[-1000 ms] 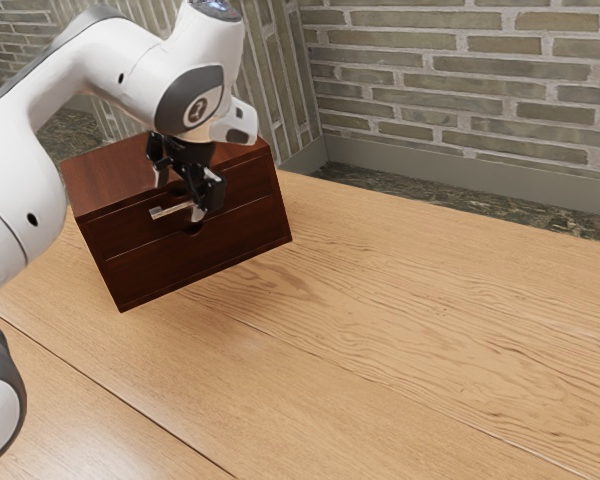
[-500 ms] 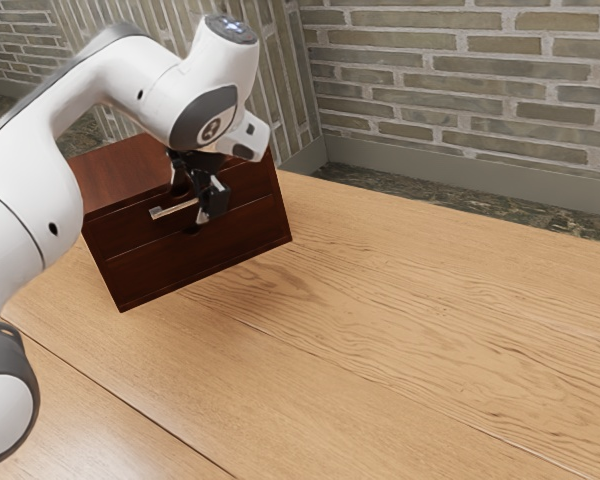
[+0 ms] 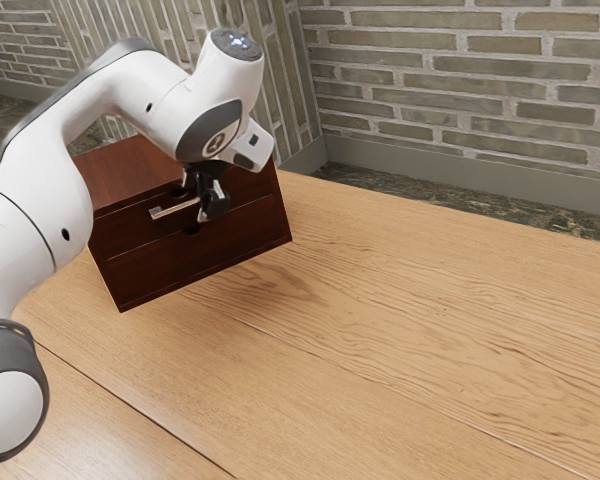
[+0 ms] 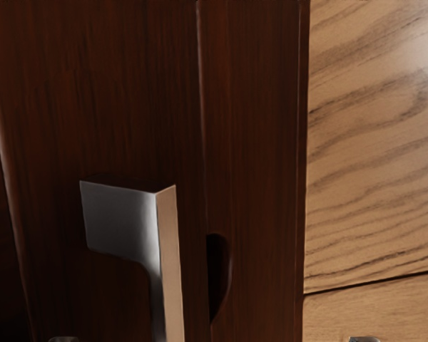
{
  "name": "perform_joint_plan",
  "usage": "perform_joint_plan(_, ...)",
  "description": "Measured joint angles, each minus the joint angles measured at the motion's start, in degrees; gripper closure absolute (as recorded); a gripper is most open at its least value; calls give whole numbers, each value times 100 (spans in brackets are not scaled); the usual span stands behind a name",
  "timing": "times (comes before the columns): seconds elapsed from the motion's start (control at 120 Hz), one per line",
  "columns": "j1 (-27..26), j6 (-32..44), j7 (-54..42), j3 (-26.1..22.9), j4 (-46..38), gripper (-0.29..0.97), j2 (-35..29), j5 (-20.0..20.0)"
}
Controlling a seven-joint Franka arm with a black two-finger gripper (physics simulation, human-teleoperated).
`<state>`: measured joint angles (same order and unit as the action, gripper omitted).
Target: Pull the drawer handle with one arm to open the drawer
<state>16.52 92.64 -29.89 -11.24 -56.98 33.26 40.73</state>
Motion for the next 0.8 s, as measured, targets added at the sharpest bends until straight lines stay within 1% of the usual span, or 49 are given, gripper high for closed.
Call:
perform_joint_plan(0.15, -5, 58, -99, -2, 7, 30, 7, 3)
perform_joint_plan(0.35, 63, 94, -170, -47, 4, 36, 16, -23)
perform_joint_plan(0.433, 132, 124, -191, -48, -33, 36, 11, -66)
perform_joint_plan(0.542, 214, 228, -209, -43, -159, 32, 3, -129)
perform_joint_plan(0.592, 230, 268, -213, -36, -203, 34, -3, -152)
perform_joint_plan(0.65, 233, 301, -213, -24, -228, 34, -11, -172)
perform_joint_plan(0.717, 239, 343, -214, -25, -254, 38, -17, -197)
perform_joint_plan(0.8, 266, 437, -204, -10, -352, 33, -48, -256)
